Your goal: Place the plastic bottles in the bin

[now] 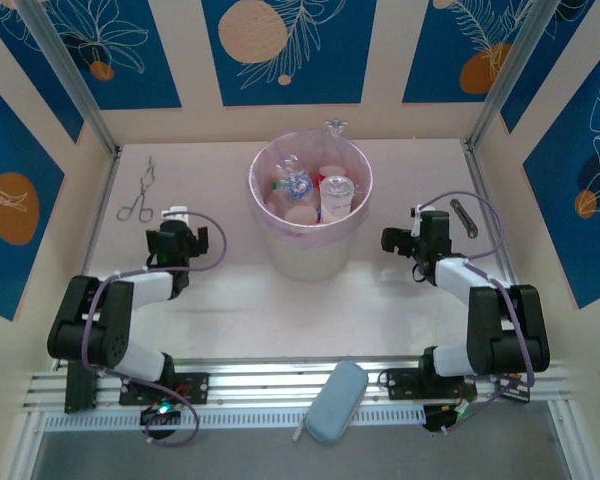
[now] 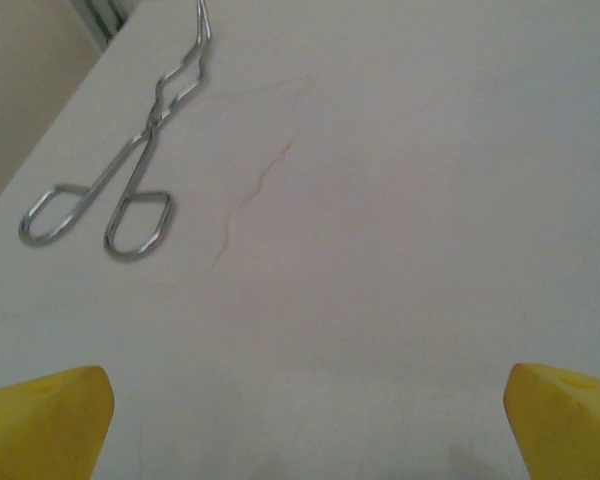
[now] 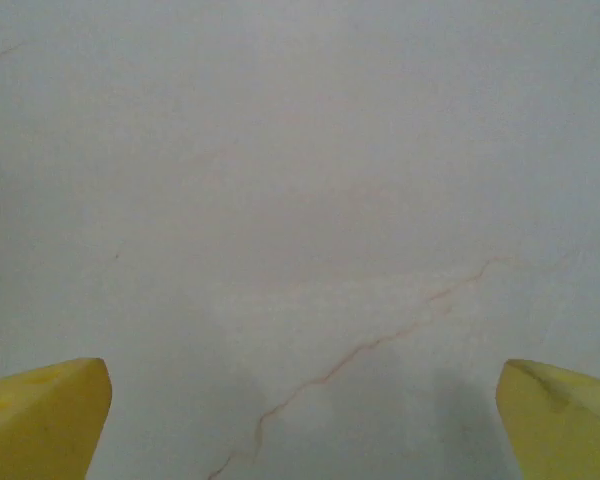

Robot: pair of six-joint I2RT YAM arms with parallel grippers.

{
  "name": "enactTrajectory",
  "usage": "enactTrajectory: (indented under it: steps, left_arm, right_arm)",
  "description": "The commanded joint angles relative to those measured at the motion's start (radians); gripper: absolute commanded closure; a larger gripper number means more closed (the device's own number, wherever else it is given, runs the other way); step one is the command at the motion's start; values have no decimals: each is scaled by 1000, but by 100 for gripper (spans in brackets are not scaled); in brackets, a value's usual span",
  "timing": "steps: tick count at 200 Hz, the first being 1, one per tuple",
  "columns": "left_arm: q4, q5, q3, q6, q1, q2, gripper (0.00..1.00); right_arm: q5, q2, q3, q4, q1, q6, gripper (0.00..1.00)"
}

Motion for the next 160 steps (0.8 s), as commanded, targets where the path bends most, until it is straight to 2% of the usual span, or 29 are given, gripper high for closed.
enactTrajectory:
  steps: [1, 21, 50, 59, 69, 80, 94, 106, 117, 160]
  left_arm:
    - [141, 41, -15, 38, 18, 27, 0]
    - [181, 69, -34, 47, 18, 29, 0]
    - [241, 105, -63, 56, 19, 37, 0]
    - [302, 128, -94, 56, 24, 51, 0]
    - [432, 129, -121, 79, 22, 104, 0]
    - [315, 137, -104, 57, 24, 63, 0]
    - [383, 134, -109, 66, 26, 89, 0]
    - [359, 139, -107, 58, 28, 81, 0]
    - [356, 140, -106, 56, 31, 82, 0]
    - [356, 148, -105, 52, 36, 82, 0]
  right_arm:
    - [46, -12, -52, 263, 0, -51, 1]
    - [45, -13, -96, 385, -9, -45, 1]
    - [-10, 1, -105, 426, -29, -7, 1]
    - [-28, 28, -128, 518, -28, -5, 1]
    - [-4, 73, -122, 533, -19, -1, 1]
    - [-22, 109, -117, 572, -17, -13, 1]
    - [-26, 119, -126, 578, -12, -19, 1]
    - [-28, 149, -164, 691, -13, -21, 1]
    - [-28, 136, -156, 650, -11, -21, 1]
    - [-29, 143, -159, 670, -12, -22, 1]
